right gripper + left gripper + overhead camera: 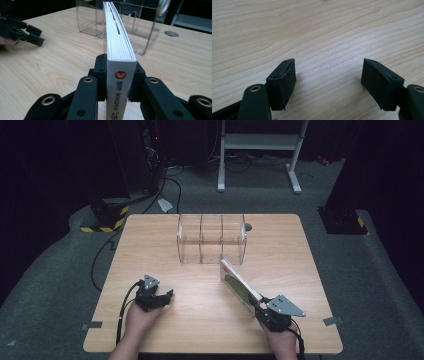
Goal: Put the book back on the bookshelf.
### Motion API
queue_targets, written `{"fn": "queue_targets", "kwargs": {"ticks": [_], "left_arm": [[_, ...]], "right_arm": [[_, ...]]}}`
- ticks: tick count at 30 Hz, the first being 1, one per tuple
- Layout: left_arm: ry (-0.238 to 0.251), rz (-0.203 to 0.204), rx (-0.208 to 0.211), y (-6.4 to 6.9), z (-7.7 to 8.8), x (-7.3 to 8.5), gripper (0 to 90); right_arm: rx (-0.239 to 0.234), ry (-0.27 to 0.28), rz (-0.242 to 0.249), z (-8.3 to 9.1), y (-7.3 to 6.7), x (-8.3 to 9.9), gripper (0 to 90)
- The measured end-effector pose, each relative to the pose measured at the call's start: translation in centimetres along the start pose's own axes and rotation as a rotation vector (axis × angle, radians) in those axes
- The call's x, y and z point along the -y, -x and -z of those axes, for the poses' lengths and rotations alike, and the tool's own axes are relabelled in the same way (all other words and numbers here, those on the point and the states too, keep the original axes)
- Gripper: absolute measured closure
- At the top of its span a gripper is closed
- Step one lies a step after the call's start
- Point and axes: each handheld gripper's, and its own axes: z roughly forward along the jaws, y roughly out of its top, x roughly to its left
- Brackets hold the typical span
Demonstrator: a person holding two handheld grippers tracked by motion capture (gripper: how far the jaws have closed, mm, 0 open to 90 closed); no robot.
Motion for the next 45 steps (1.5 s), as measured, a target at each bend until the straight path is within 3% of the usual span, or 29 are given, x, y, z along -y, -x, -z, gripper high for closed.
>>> {"fn": "queue_targets", "kwargs": {"ticks": [6,22,28,34,39,45], "left_arm": [[-0.001,-0.004,-0.001,0.0,0.0,0.0,28.0],[0.001,-0.003,0.001,0.0,0.0,0.0,28.5],[0.001,-0.003,0.001,0.0,0.0,0.0,28.5],[0.003,-0.003,0.002,0.0,0.0,0.1,28.5],[0.002,-0.003,0.004,0.0,0.0,0.0,28.5],[0.004,0.003,0.0,0.1,0.0,0.1,28.8]], "right_arm": [[0.033,-0.002,-0.053,0.3,0.8,0.3,73.8],[0.086,0.009,-0.079,-0.1,0.9,0.4,71.1],[0.085,0.01,-0.086,-0.7,0.7,-0.1,64.3],[0.097,-0.01,-0.093,-1.3,0.4,-0.4,65.6],[0.098,-0.017,-0.095,-1.5,0.3,-0.7,74.1],[0.104,-0.021,-0.114,-1.5,0.5,-0.8,75.2]]}}
